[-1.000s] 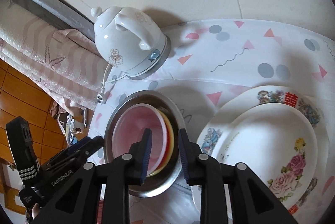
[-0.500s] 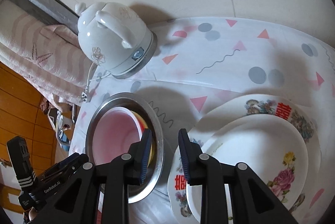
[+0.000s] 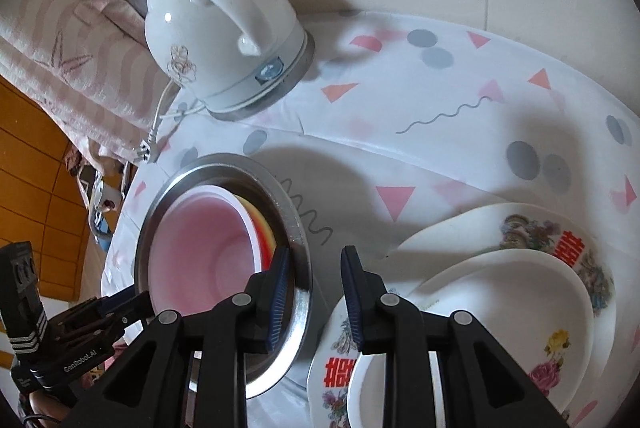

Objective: Organize plates and bowls
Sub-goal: 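Grasp the steel bowl rim with the right gripper while the left gripper grasps it too, then lift the nested steel bowl with both grippers and carry it onto the plate stack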

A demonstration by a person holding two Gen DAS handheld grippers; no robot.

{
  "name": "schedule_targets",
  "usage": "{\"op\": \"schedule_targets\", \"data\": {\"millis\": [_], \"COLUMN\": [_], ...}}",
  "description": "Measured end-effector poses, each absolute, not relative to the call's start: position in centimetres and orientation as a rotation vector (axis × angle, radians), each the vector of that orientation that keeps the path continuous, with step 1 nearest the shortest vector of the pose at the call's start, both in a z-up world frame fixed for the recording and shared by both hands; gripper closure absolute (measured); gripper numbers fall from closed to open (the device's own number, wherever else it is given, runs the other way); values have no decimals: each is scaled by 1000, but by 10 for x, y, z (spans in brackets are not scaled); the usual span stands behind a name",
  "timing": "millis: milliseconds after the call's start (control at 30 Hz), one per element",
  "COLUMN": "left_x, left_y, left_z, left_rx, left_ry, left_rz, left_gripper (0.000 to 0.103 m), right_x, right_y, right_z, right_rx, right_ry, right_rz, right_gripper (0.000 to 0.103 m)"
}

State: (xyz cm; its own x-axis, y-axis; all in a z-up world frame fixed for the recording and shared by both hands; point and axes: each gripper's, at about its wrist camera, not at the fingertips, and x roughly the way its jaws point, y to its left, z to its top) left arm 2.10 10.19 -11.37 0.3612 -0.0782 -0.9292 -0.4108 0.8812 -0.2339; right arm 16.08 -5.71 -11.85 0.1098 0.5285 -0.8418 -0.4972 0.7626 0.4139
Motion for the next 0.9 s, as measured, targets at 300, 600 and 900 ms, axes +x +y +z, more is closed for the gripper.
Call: {"op": "schedule_targets", "data": {"millis": [300,600,900], "left_x": [28,31,30], "left_y": [102,102,105], "left_z": [-124,-125,-125], "left_rx": [-495,-481,-498], "left_ry": [1209,1181,1167], "left_rz": [179,140,117], "left_gripper": [76,84,84], "right_x": [164,165,164], "right_y": [-41,-35,-45], "right_z": [-130,-136,-129], "right_rx": [-18,-4,71], "right_ry": [1273,1283,1269], "right_rz": [800,825,823], "right_gripper": [85,91,92]}}
